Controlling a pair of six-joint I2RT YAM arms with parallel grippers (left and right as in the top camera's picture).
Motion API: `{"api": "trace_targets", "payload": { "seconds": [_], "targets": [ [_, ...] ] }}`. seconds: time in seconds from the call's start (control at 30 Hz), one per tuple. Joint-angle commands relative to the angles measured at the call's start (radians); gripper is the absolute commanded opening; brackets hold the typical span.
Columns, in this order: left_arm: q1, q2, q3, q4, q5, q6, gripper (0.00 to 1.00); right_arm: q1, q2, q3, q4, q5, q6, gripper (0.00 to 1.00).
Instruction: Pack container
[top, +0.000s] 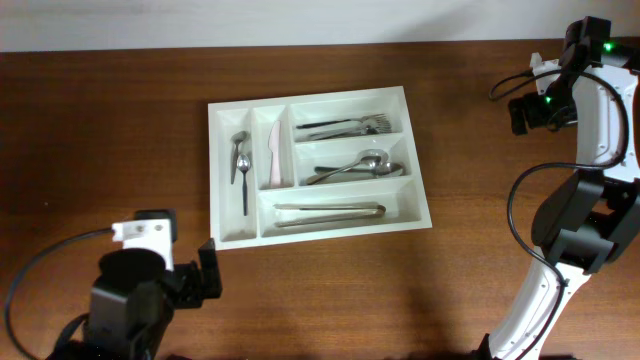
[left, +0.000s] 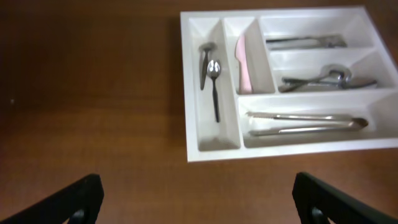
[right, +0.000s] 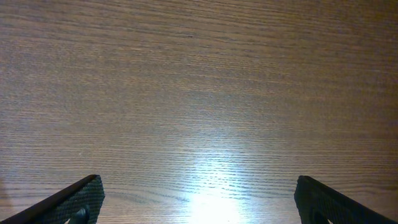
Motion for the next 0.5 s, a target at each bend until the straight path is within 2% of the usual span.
{"api": "trace_targets", "payload": {
  "seconds": [0.0, 0.17, 0.37, 0.47],
  "targets": [
    [-0.006, -0.002, -0.100, 0.077, -0.007, 0.123, 0.99, -0.003, -0.031, 0.008, 0.002, -0.006, 0.000, 0.99],
    [-0.006, -0.003, -0.296, 0.301, 0.044, 0.148, 0.99, -0.003, -0.031, 0.008, 0.002, -0.006, 0.000, 0.99],
    [0.020, -0.100, -0.536, 0.648, 0.235, 0.357, 0.99, -0.003, -0.031, 0.008, 0.002, -0.006, 0.000, 0.99],
    [0.067, -0.191, -0.631, 0.719, 0.281, 0.369, 0.99, -0.003, -0.031, 0.008, 0.002, -0.006, 0.000, 0.99]
  ]
}}
